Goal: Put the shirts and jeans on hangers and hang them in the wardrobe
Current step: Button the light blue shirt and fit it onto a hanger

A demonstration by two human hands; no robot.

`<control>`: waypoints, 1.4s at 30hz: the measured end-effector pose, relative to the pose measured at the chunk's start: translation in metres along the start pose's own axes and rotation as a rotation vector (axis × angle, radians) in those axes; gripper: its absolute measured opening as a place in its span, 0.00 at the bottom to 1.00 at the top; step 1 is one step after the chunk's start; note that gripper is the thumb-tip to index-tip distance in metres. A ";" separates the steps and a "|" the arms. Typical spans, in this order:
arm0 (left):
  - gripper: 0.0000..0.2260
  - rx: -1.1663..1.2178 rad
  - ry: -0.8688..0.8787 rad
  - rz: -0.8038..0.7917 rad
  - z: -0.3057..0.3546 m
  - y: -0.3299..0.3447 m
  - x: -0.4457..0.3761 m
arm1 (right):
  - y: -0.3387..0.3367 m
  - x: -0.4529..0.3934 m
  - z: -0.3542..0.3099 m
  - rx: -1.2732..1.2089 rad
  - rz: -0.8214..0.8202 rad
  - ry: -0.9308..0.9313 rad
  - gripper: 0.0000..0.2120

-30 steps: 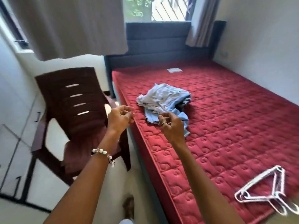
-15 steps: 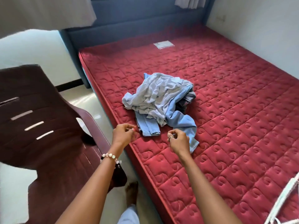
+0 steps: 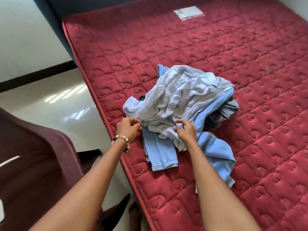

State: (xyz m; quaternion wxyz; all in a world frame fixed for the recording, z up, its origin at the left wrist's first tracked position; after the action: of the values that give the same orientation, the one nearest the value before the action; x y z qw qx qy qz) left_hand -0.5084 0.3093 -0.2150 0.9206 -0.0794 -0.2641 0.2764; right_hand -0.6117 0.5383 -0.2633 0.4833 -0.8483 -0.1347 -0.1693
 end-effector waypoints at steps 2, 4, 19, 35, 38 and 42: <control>0.08 0.069 -0.004 -0.003 -0.006 0.012 -0.021 | 0.015 -0.029 -0.001 -0.001 -0.063 0.048 0.18; 0.08 0.105 -0.021 -0.017 -0.008 0.021 -0.032 | 0.028 -0.047 0.004 -0.003 -0.089 0.126 0.22; 0.15 0.474 -0.296 -0.443 0.078 0.091 -0.013 | -0.037 0.119 -0.035 -0.680 -0.793 -0.247 0.08; 0.24 0.174 -0.085 -0.832 0.056 0.101 0.080 | -0.063 0.066 0.026 -1.122 -0.305 0.663 0.17; 0.24 0.075 -0.049 -0.911 0.053 0.099 0.102 | -0.050 0.061 0.038 -0.980 -0.299 0.706 0.20; 0.16 -0.392 0.009 -0.996 0.055 0.096 0.110 | -0.080 0.076 0.045 -1.022 0.006 0.632 0.04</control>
State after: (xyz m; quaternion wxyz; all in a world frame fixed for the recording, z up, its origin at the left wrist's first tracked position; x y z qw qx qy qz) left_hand -0.5043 0.4502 -0.1476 0.9094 -0.1163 -0.3124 -0.2488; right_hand -0.5674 0.6222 -0.1912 0.0315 -0.8822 0.1164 -0.4552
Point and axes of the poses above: each hand's wrist, its own x-axis away from the middle knuckle, its own y-axis out of the palm, z = x × y, the point moved 5 cm from there along -x, towards the middle knuckle, and after that the axes turned 13 degrees about x, right-handed, at the moved point
